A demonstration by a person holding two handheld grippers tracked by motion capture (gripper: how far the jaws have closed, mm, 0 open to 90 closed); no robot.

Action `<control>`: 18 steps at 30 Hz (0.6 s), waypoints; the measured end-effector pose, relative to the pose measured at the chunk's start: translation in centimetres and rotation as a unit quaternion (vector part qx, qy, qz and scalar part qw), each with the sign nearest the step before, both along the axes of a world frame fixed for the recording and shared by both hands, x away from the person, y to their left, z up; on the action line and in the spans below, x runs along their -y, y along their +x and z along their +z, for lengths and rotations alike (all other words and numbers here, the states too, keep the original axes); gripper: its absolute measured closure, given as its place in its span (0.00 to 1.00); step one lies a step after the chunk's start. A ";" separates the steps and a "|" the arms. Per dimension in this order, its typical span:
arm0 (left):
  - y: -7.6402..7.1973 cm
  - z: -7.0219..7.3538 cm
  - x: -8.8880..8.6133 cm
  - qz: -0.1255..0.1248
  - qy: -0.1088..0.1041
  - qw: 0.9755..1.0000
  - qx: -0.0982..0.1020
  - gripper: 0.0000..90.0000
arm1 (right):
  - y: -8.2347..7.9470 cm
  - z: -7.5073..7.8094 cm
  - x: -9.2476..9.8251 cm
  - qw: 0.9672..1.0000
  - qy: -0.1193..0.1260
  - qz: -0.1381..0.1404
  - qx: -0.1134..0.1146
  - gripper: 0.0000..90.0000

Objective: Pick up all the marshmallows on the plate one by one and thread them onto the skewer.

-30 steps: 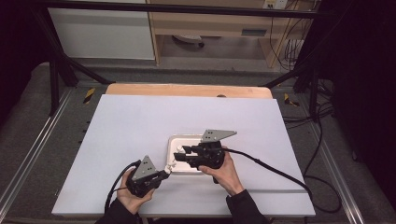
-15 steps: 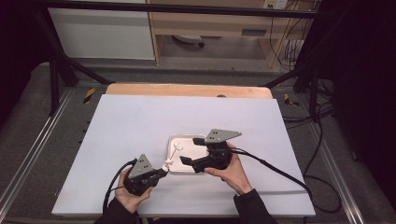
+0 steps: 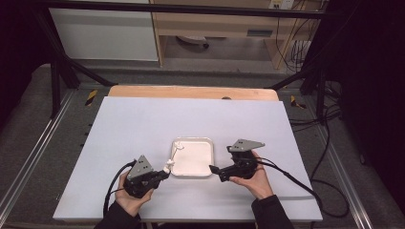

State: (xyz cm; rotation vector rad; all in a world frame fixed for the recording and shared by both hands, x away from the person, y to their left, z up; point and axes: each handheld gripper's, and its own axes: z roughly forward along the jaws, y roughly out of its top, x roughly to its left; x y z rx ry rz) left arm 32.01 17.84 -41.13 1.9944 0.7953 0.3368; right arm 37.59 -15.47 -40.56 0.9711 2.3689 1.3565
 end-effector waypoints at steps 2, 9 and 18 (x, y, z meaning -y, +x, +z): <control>0.1 0.1 0.0 0.002 0.000 1.000 -0.005 0.99 | -0.1 -0.4 1.0 1.000 -0.007 -0.005 0.002 0.01; 0.7 0.5 0.1 0.009 0.008 1.000 -0.024 0.99 | -0.8 -1.3 4.2 0.999 -0.028 -0.017 0.001 0.01; 1.6 1.7 0.0 0.018 0.016 0.999 -0.034 0.99 | -1.6 -2.0 7.7 0.999 -0.031 -0.025 0.005 0.01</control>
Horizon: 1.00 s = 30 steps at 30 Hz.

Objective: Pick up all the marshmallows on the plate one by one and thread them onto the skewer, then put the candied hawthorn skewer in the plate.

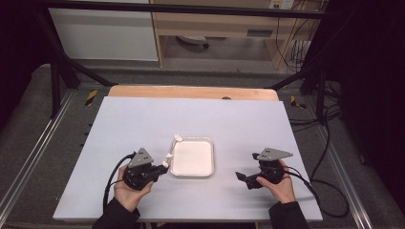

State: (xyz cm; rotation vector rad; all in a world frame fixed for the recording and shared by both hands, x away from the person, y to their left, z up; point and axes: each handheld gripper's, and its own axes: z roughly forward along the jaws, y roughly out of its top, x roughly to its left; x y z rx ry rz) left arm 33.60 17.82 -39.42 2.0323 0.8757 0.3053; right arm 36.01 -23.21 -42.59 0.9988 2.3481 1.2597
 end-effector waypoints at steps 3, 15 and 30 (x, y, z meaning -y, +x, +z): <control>0.5 0.3 0.1 0.002 0.009 1.000 -0.011 0.99 | -0.2 -0.3 0.8 1.000 0.005 -0.008 -0.003 0.01; 3.2 0.5 2.2 0.007 0.042 0.997 -0.058 0.99 | -0.8 -1.6 2.3 1.000 0.004 -0.025 -0.016 0.01; 6.5 -2.0 6.7 0.016 0.132 0.984 -0.115 0.99 | -1.0 -1.9 3.2 0.999 0.006 -0.028 -0.017 0.01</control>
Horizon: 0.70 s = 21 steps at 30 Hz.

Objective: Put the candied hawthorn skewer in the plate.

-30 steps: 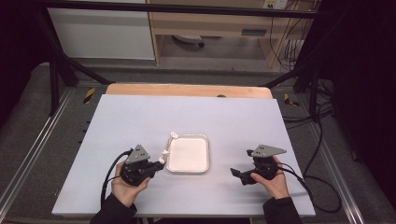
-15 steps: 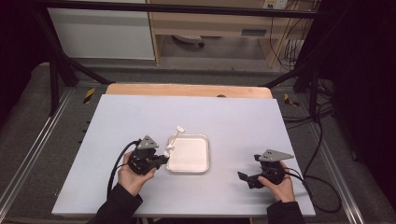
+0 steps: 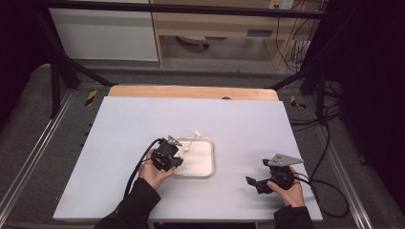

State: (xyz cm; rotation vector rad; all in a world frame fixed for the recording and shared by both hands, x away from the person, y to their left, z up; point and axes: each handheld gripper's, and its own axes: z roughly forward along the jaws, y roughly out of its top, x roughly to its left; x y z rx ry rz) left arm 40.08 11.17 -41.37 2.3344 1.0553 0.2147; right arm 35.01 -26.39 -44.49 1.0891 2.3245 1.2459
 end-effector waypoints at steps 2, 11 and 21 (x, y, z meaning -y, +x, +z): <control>0.1 -0.3 0.3 0.001 0.013 1.000 -0.003 0.99 | 0.0 0.0 0.1 1.000 0.000 -0.001 0.001 0.01; 0.5 -0.8 0.9 -0.001 0.033 0.999 -0.027 0.99 | 0.0 -0.1 0.0 1.000 0.001 0.000 -0.003 0.01; 0.8 -0.8 1.4 0.002 0.057 0.997 -0.043 0.98 | 0.0 -0.1 0.0 1.000 0.000 0.000 -0.003 0.01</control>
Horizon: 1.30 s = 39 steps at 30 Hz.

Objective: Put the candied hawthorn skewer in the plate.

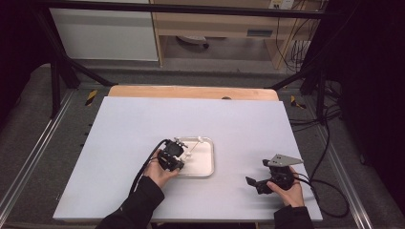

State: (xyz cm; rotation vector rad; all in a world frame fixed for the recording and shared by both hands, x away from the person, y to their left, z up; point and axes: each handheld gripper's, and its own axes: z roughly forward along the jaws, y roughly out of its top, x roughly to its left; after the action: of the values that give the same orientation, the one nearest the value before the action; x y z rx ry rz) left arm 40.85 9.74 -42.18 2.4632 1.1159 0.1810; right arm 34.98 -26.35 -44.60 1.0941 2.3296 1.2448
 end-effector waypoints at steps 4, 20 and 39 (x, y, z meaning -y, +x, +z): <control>0.0 0.0 0.0 0.000 -0.002 1.000 -0.001 0.95 | 0.0 0.0 0.0 1.000 -0.001 0.000 0.002 0.01; -0.9 2.2 -2.5 -0.023 -0.057 0.996 0.062 0.42 | 0.0 0.1 0.1 1.000 0.002 -0.001 0.000 0.01; -5.2 1.1 -10.9 0.000 -0.134 0.983 0.124 0.10 | 0.0 0.0 0.0 1.000 0.000 -0.003 -0.003 0.01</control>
State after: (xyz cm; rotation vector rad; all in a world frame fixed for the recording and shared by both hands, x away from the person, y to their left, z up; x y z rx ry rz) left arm 35.63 20.63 -41.12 2.1350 0.9645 0.3083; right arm 35.01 -26.36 -44.61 1.1054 2.3304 1.2399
